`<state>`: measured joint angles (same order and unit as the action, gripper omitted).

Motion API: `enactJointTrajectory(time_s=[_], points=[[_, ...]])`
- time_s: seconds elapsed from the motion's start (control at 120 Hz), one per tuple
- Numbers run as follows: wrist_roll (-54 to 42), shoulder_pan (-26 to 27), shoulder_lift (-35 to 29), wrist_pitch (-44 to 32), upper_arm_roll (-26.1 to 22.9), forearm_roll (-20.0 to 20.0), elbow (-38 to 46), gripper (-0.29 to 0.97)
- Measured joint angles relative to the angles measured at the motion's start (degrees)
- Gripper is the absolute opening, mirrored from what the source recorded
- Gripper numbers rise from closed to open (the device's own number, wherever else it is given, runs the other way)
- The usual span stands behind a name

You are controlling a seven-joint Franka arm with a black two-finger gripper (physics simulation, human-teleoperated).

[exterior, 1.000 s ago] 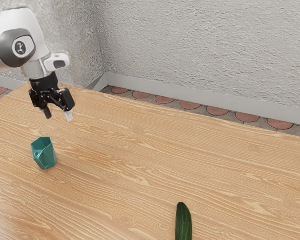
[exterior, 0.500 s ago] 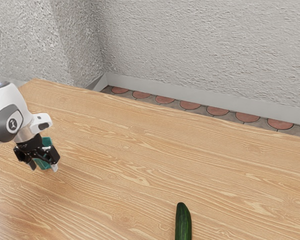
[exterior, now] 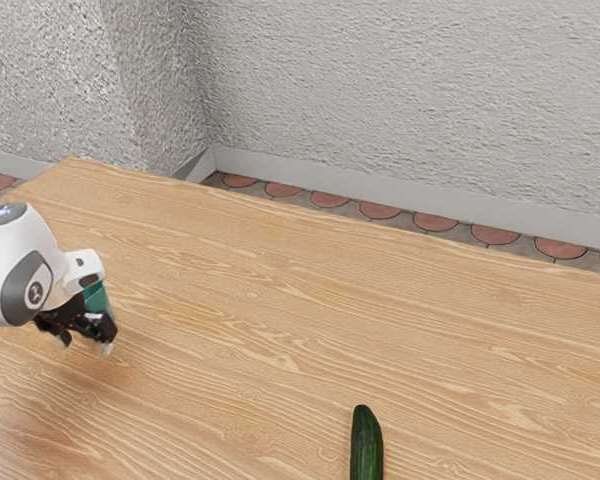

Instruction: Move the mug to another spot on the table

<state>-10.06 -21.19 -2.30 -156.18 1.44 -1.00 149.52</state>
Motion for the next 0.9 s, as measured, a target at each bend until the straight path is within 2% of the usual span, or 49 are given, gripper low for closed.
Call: enactJointTrajectory(time_s=[0.158, 0.35, 0.592, 0.9], points=[[-0.20, -0.13, 1.39, -4.96, 0.01, -0.16, -0.08, 0.63], [-0.36, -0.45, 0.96, -7.48, 0.05, -0.22, 0.05, 0.62], [-0.52, -1.67, 1.20, -8.49, 0.06, -0.23, 0.09, 0.48], [-0.68, -3.14, 2.97, -9.80, 0.06, -0.18, -0.22, 0.42]])
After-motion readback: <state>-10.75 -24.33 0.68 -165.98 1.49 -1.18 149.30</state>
